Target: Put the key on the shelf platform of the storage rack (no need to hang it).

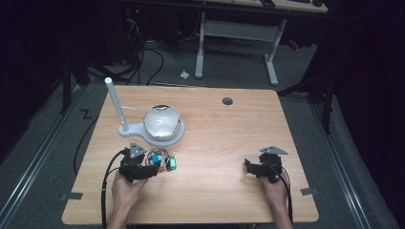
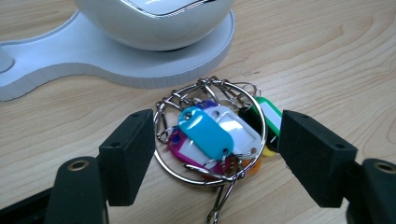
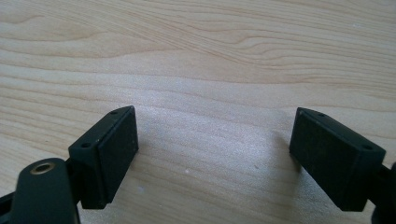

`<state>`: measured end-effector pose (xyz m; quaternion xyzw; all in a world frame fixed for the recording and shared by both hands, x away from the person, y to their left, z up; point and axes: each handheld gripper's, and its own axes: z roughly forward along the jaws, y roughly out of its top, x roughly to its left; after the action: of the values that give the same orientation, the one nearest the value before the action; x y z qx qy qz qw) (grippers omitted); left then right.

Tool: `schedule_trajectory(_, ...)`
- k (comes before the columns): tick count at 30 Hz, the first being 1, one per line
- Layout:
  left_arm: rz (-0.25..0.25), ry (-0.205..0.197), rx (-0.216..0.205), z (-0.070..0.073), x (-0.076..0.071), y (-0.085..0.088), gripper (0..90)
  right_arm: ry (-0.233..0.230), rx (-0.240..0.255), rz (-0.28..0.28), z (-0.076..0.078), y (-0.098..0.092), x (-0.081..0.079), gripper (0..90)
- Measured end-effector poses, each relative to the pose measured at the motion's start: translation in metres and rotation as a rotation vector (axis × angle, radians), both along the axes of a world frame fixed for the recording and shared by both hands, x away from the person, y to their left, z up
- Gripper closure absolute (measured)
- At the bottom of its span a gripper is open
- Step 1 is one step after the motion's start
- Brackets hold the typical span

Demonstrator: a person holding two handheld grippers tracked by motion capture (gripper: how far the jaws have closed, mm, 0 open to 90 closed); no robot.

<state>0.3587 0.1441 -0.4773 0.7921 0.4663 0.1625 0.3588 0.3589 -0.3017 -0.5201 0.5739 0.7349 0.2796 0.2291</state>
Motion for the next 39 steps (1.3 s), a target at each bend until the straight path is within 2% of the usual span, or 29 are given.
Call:
schedule_trajectory(9,-0.034,0.015,0.014,-0.003,0.004,-0.013,28.0,0.000,0.000,0.000,0.000,0.000,0.000,15.6)
schedule_trajectory(17,-0.052,0.043,0.027,-0.010,0.009,-0.023,27.4,0.000,0.000,0.000,0.000,0.000,0.000,15.6)
schedule_trajectory(29,-0.056,0.065,0.044,-0.019,0.016,-0.036,26.9,0.000,0.000,0.000,0.000,0.000,0.000,15.5)
schedule_trajectory(39,-0.052,0.063,0.066,-0.023,0.020,-0.042,27.0,0.000,0.000,0.000,0.000,0.000,0.000,15.6)
